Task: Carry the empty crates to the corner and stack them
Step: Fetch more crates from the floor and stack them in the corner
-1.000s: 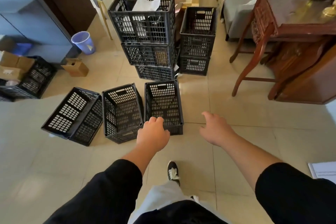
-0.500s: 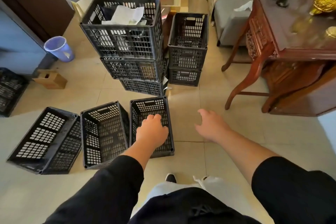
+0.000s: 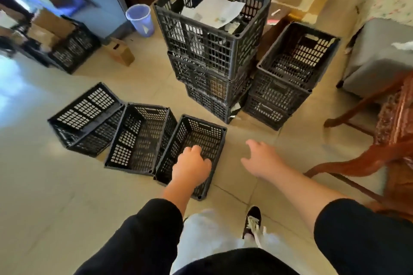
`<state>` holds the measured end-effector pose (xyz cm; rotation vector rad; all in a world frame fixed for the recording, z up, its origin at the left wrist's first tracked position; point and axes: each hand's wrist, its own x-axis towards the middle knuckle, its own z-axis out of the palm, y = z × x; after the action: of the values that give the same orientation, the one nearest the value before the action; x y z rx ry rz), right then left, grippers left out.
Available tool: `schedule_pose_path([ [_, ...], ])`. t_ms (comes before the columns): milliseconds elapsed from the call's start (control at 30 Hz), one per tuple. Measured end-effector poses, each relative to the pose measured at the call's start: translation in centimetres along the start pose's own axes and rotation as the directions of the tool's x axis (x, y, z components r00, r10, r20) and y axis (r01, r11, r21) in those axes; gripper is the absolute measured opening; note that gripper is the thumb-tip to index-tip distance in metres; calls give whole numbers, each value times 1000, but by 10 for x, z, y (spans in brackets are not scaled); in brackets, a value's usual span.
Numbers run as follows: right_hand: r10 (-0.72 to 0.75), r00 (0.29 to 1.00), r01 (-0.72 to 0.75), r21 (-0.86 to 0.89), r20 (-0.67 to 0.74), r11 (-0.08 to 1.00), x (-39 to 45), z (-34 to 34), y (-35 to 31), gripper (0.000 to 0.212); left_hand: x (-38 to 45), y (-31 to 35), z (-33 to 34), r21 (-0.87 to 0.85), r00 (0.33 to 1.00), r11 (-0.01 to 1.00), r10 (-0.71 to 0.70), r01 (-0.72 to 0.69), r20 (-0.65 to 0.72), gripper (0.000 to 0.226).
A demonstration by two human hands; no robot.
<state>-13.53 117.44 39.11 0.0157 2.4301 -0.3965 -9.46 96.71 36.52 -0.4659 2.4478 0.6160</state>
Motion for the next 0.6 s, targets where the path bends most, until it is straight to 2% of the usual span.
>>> schedule_pose_path([
  [133, -103, 990, 112, -94, 92, 989, 41, -11, -16, 68, 5, -15, 5, -183, 978, 962, -208, 201, -20, 60],
  [267, -173, 969, 202, -160, 177, 966, 89, -11, -52, 65, 24, -45, 11, -398, 930, 853, -366, 337, 1, 59],
  [600, -172, 941, 247, -245, 292, 937, 210, 1, -128, 62, 91, -108, 21, -608, 833, 625, -543, 489, 110, 47],
])
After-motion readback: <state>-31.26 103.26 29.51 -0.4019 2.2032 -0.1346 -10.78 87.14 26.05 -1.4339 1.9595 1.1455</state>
